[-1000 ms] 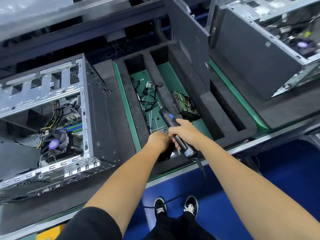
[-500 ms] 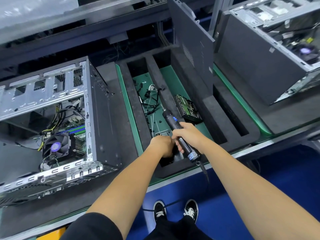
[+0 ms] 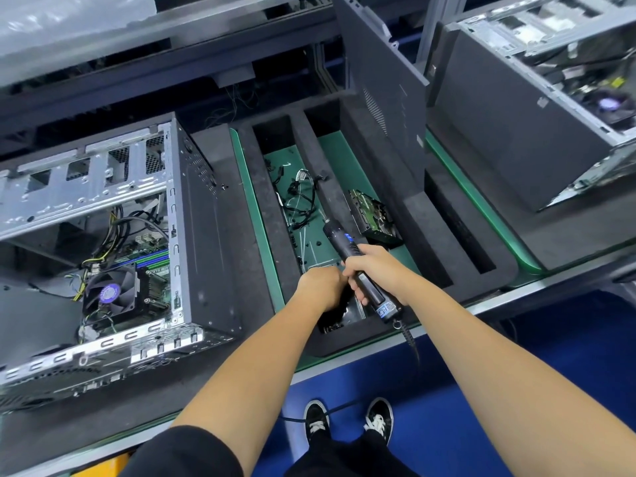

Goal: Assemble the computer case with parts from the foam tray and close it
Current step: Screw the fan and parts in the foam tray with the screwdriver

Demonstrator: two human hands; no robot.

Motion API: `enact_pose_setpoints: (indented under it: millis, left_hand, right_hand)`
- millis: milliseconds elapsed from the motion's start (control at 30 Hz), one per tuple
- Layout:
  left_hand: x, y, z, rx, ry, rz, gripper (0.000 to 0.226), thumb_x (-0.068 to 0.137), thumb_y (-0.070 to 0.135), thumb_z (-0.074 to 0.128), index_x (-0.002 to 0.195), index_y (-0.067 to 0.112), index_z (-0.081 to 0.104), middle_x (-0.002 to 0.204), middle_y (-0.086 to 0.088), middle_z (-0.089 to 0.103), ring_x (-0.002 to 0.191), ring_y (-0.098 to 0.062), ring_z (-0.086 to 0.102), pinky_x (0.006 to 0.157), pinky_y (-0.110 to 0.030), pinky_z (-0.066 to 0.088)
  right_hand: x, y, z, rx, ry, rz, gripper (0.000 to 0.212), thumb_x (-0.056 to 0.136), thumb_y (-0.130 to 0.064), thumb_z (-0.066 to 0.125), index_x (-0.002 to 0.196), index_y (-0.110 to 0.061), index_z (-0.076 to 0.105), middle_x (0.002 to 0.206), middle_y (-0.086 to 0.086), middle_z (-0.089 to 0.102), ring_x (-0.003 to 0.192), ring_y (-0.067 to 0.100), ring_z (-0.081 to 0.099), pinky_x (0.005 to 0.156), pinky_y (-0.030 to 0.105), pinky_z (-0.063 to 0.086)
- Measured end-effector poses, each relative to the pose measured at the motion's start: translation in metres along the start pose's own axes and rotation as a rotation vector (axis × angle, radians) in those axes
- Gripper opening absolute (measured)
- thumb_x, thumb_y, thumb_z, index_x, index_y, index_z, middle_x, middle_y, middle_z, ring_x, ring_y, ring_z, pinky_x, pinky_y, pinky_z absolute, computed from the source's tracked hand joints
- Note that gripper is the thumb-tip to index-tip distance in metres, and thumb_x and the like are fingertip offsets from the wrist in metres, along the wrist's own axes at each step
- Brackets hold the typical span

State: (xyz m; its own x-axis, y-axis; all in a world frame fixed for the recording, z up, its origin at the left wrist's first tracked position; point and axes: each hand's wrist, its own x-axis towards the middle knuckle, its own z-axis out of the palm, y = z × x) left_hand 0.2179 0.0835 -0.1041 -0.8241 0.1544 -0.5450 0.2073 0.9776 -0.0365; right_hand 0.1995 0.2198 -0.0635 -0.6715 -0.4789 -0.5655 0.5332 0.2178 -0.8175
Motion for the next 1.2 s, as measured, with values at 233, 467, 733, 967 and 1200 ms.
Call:
enact_pose_setpoints:
  millis: [233,467,733,967,1200]
  left_hand:
    - [0.001,-0.001,0.002,0.202,0.067,0.007,0.029,0.093,0.004,0.043,0.119,0.012,0.051,0.113,-0.004,0.063,0.104,-0.026,0.06,0.089,-0.031,0.039]
    - [0.001,0.003,-0.002,0.157,-0.052,0.014,0.031,0.095,0.003,0.042,0.124,0.007,0.052,0.119,-0.006,0.06,0.108,-0.028,0.059,0.076,-0.034,0.047]
    - [-0.002,0.004,-0.003,-0.014,-0.151,0.0,0.033,0.095,0.006,0.047,0.127,0.011,0.051,0.121,-0.006,0.057,0.113,-0.027,0.055,0.082,-0.038,0.047]
    - [-0.005,-0.001,-0.006,-0.237,-0.068,-0.014,0.026,0.092,0.008,0.044,0.115,0.013,0.054,0.11,-0.004,0.057,0.103,-0.028,0.057,0.077,-0.038,0.048]
    - [-0.003,-0.006,-0.011,-0.363,0.021,-0.008,0.024,0.089,0.003,0.043,0.102,0.017,0.056,0.093,-0.002,0.051,0.093,-0.028,0.058,0.073,-0.039,0.049]
  right_hand:
    - [0.001,0.001,-0.001,-0.016,-0.014,-0.006,0.021,0.074,-0.01,0.061,0.088,-0.01,0.046,0.061,0.014,0.053,0.046,0.025,0.05,0.046,0.033,0.044]
    - [0.002,0.0,-0.001,-0.015,-0.015,-0.005,0.024,0.073,-0.009,0.061,0.091,-0.01,0.046,0.06,0.014,0.053,0.046,0.024,0.049,0.046,0.032,0.044]
    - [0.0,-0.001,0.0,-0.022,-0.007,0.013,0.019,0.077,-0.006,0.059,0.091,-0.009,0.047,0.06,0.013,0.054,0.049,0.025,0.049,0.046,0.032,0.044]
    - [-0.001,-0.001,0.001,-0.018,0.005,0.009,0.025,0.075,-0.009,0.06,0.095,-0.009,0.047,0.062,0.016,0.053,0.047,0.024,0.049,0.047,0.033,0.043]
    - [0.002,0.004,0.0,0.011,0.035,-0.002,0.019,0.076,-0.008,0.061,0.09,-0.009,0.048,0.061,0.016,0.053,0.047,0.025,0.049,0.046,0.032,0.044]
